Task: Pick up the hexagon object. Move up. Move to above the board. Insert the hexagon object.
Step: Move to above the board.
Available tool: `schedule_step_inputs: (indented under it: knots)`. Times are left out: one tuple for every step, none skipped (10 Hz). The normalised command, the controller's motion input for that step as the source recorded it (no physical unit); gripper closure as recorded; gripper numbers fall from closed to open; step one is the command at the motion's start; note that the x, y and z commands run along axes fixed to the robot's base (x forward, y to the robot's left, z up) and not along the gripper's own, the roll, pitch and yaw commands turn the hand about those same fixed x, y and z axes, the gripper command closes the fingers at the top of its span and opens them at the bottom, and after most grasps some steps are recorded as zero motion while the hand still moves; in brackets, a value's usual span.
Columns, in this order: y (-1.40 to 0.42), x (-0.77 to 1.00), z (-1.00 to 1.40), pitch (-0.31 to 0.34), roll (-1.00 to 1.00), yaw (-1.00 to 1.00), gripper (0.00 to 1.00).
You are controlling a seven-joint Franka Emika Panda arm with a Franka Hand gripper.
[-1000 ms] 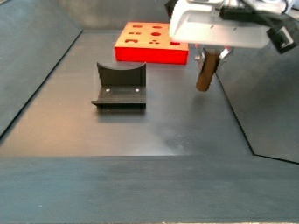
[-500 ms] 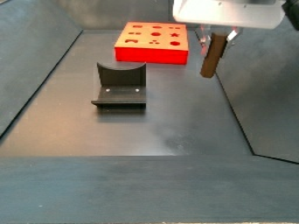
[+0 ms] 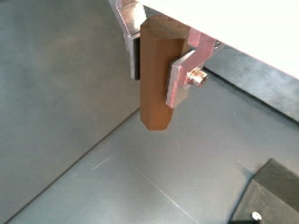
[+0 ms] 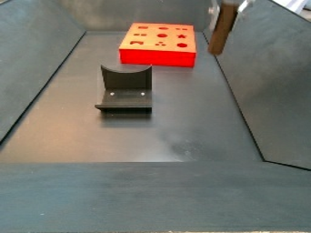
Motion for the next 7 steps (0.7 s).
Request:
schedule_step_inputs:
  knots:
    - [-0.22,0.04,1.00,0.069,-0.04,-0.01,1.00]
    - [-0.21,0.04,1.00,0.081,-0.03,0.00,1.00]
    - [-0.20,0.03,1.00,0.082,-0.03,0.01,1.00]
    - [-0.18,0.03,1.00,0.086,-0.02,0.02,1.00]
    - [-0.17,0.03,1.00,0.089,-0.02,0.02,1.00]
    - [-0.16,0.03,1.00,0.092,-0.02,0.02,1.00]
    - [-0.15,0.03,1.00,0.090,-0.02,0.02,1.00]
